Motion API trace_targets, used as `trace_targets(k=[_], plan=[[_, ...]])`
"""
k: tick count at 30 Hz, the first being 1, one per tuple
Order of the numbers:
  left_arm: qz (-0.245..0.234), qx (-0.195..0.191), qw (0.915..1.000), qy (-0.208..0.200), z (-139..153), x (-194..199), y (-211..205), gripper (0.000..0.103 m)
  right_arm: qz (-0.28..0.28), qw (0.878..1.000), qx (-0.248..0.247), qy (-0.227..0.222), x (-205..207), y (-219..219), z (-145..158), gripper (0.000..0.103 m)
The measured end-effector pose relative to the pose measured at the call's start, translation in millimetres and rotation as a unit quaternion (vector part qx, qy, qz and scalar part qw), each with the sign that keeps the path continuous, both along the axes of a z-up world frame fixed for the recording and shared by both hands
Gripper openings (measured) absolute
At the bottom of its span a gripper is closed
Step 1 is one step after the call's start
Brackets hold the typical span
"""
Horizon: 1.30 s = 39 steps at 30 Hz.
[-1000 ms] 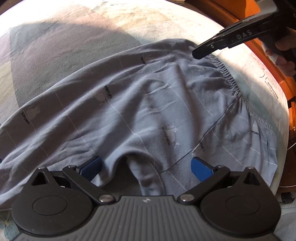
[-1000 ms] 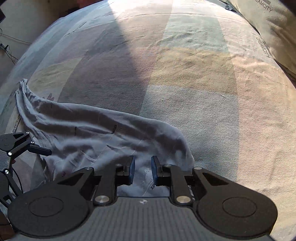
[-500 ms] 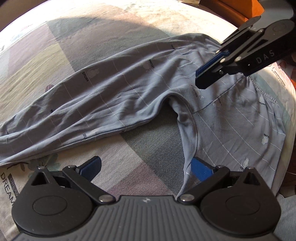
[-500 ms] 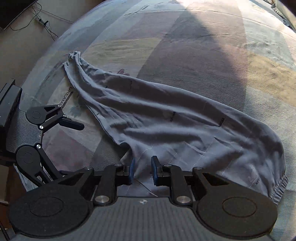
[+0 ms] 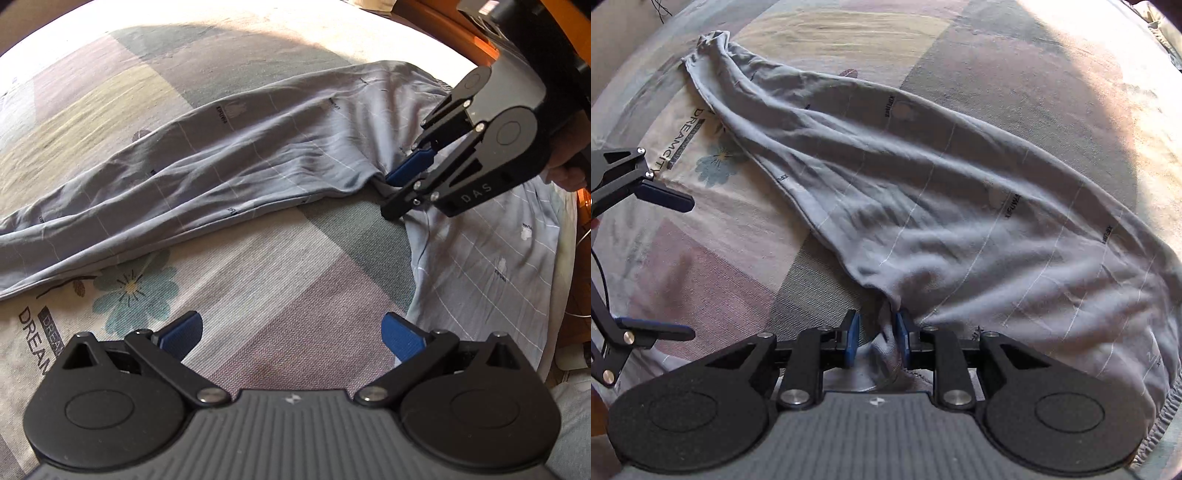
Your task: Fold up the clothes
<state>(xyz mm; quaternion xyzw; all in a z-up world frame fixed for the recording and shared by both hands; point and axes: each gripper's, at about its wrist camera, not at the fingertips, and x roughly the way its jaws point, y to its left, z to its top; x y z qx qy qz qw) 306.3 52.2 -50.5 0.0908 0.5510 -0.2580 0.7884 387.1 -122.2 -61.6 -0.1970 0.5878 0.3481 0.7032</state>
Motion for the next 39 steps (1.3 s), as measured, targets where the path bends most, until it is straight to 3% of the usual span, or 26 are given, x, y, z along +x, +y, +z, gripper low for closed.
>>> trace_targets(k=[3, 9, 13, 18, 22, 25, 29, 32, 39], plan=[[-0.005, -0.001, 1.0, -0.004, 2.9, 2.8, 7.7, 0.102, 0.005, 1.0, -0.007, 0.014, 7.4, 2.8, 8.0, 0.031], [0.003, -0.008, 0.9997, -0.021, 2.4, 16.4, 15.1, 0.102, -0.057, 0.997, 0.055, -0.013, 45.0, 10.4, 31.7, 0.031], [0.036, 0.002, 0.9991, -0.021, -3.3, 28.8, 22.2, 0.102, -0.04, 0.998, 0.046, -0.007, 58.6, 26.9, 15.6, 0.031], [0.046, 0.019, 0.9984, -0.025, -1.3, 45.3, 35.8, 0.102, -0.038, 0.996, 0.078, -0.035, 81.0, 33.9, 26.2, 0.038], [0.045, 0.047, 0.9964, -0.054, 7.2, 80.2, 50.1, 0.102, -0.047, 0.993, 0.096, -0.054, 108.8, 43.1, 28.2, 0.044], [0.049, 0.042, 0.9945, -0.083, 13.1, 114.0, 62.0, 0.102, -0.051, 0.991, 0.107, -0.062, 131.2, 56.2, 23.4, 0.048], [0.065, 0.035, 0.992, -0.102, 10.0, 155.8, 76.2, 0.102, -0.043, 0.987, 0.151, -0.017, 146.7, 66.1, 9.4, 0.052], [0.088, 0.019, 0.9912, -0.097, 8.8, 172.7, 84.4, 0.102, -0.026, 0.987, 0.16, 0.017, 141.4, 72.8, 0.7, 0.052], [0.092, -0.007, 0.9925, -0.08, -2.2, 172.5, 73.5, 0.102, 0.081, 0.988, 0.131, -0.012, 90.9, 85.1, 8.4, 0.053]])
